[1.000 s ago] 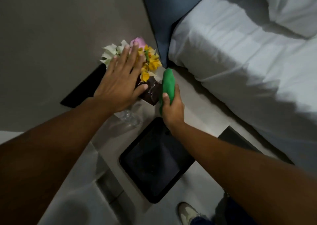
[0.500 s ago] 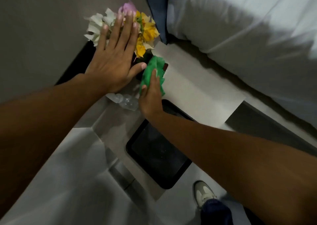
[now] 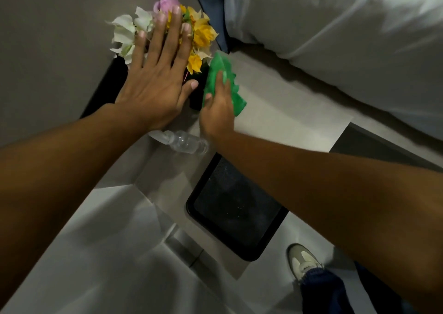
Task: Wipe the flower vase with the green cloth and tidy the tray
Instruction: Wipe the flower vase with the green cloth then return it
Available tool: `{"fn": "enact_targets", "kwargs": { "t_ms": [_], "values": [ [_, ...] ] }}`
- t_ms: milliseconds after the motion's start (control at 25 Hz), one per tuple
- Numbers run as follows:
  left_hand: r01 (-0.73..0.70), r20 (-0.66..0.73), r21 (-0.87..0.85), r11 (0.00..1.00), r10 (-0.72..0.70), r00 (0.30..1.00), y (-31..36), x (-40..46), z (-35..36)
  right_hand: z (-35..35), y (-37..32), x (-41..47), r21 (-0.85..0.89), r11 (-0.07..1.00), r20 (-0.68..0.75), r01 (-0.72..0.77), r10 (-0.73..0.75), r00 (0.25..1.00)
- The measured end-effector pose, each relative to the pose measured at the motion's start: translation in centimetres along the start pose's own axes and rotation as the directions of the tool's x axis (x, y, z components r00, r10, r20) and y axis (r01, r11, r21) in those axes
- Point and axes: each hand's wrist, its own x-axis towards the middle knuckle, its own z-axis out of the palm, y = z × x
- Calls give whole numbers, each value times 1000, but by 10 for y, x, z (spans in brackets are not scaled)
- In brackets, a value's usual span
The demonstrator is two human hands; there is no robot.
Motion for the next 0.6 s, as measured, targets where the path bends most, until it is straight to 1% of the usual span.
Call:
{"fn": "enact_targets", "kwargs": {
  "t_ms": [80, 160, 320, 400, 480, 600],
  "values": [
    [-11, -9, -18, 1000, 11, 1000, 0, 0, 0, 4, 4, -27, 13, 997, 78, 82, -83, 993],
    [-23, -16, -15, 1000, 23, 1000, -1, 0, 2, 5, 7, -34, 45, 995, 116, 84, -88, 989],
    [-14, -13, -48, 999, 13, 1000, 0, -1, 4, -3, -3, 17, 10, 1000, -19, -13, 13, 1000],
    [-9, -4, -54, 999, 9, 1000, 0, -1, 4, -11, -3, 43, -10, 1000, -15, -20, 20, 1000],
    [-13, 6, -57, 998, 13, 1000, -1, -1, 2, -14, -2, 43, -4, 1000, 14, 2, -2, 1000],
    [-18, 12, -70, 997, 19, 1000, -1, -1, 0, -8, 5, -4, -6, 995, 47, 104, -104, 993]
  ]
}}
